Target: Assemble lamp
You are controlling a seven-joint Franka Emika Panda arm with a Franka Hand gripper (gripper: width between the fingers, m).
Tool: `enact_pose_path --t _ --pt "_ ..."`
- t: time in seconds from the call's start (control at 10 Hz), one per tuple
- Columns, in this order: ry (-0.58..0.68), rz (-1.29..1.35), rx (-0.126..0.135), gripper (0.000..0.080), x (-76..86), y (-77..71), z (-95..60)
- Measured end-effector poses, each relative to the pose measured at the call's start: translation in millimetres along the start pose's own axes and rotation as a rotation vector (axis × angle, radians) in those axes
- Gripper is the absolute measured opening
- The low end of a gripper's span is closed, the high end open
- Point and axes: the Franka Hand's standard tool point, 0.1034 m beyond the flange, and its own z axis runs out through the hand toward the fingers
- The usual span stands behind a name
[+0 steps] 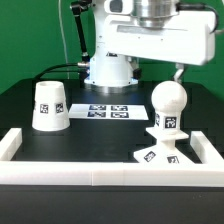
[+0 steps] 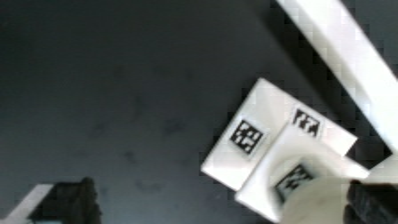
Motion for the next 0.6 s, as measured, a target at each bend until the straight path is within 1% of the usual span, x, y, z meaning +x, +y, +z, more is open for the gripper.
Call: enact_pose_path --t 0.4,0.5,0.6 --pt "0.010 -0.005 -0.006 0.0699 16.7 19.3 0.0" --pt "0.045 -0.077 0.002 0.0699 25.0 25.9 3.5" --pt "0.066 -0.144 0.008 0.0699 26.8 42.9 6.1"
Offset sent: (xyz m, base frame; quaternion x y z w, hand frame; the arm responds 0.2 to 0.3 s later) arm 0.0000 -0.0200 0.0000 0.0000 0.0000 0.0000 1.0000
